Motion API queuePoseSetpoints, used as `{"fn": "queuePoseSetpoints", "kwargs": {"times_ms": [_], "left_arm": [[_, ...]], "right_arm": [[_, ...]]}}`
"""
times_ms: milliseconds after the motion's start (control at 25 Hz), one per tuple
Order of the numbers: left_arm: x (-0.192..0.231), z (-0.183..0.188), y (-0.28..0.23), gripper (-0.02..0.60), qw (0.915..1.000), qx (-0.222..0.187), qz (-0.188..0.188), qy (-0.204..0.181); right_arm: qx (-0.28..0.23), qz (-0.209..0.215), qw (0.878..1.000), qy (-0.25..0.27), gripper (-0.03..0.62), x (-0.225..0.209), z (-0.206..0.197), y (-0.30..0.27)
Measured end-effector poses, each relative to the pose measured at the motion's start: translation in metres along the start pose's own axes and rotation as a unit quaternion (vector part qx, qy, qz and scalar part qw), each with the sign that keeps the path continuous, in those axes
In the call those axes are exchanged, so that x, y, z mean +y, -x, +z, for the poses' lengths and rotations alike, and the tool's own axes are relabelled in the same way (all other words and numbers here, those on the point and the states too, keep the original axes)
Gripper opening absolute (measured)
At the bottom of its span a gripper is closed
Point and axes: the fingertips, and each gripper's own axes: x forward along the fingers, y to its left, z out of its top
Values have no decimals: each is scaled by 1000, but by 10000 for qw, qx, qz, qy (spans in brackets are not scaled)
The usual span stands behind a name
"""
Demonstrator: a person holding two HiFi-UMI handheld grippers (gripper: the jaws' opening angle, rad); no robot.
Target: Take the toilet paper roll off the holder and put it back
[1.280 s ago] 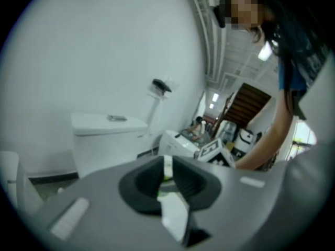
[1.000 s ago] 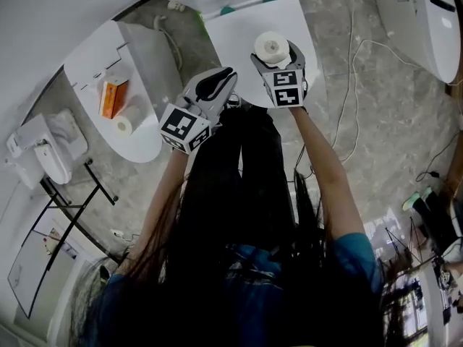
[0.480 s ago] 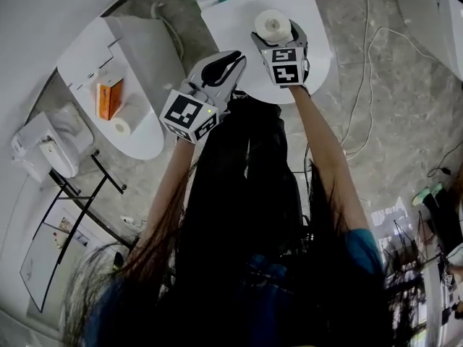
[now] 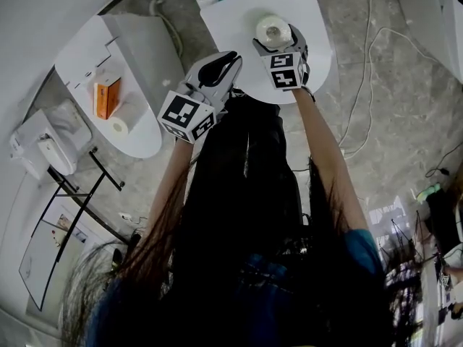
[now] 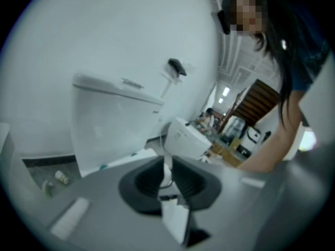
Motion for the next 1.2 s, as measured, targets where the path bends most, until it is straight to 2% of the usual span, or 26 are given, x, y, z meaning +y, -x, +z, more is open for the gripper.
{"fn": "queuePoseSetpoints", "kwargs": {"times_ms": [400, 640, 840, 1000, 1200], "left_arm": [[-10, 17, 7, 34, 9998, -57, -112, -165], [-14, 14, 16, 34, 9996, -45, -160, -213], [-16, 1, 26, 34, 9997, 34, -181, -183], [-24, -2, 35, 34, 9995, 6, -257, -186], [-30, 3, 53, 34, 9990, -32, -350, -279]], "right_arm": [[619, 327, 9971, 294, 437, 6, -7, 15], [848, 240, 9959, 188, 437, 7, -20, 23], [1549, 123, 9870, 413, 437, 8, -53, 22], [1395, 105, 9902, 57, 436, 12, -52, 33], [1220, 71, 9925, 48, 436, 19, -37, 57]]}}
